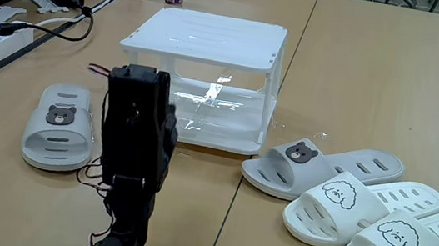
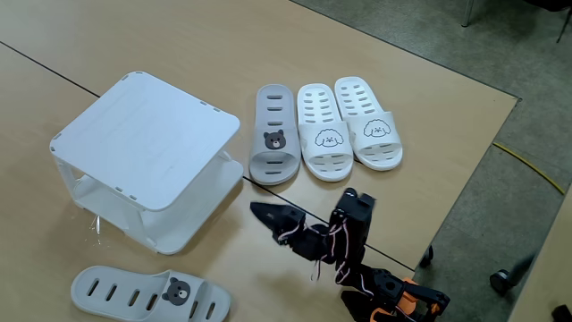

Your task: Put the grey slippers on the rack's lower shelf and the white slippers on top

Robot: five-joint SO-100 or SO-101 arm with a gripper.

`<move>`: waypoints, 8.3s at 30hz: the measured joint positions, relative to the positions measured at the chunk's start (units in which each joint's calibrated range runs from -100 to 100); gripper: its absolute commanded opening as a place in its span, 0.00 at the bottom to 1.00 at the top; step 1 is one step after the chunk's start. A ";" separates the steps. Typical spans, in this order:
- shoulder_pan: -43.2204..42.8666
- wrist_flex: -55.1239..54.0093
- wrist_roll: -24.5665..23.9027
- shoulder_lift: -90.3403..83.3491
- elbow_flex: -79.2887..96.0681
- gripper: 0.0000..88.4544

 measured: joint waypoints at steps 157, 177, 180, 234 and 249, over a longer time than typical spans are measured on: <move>-5.62 47.90 0.00 34.47 -82.66 0.01; -3.37 54.08 0.00 48.58 -105.75 0.27; -3.75 54.08 0.00 48.08 -103.14 0.27; 23.82 18.45 0.00 13.11 -21.29 0.07; 26.97 18.45 0.00 31.09 -51.57 0.30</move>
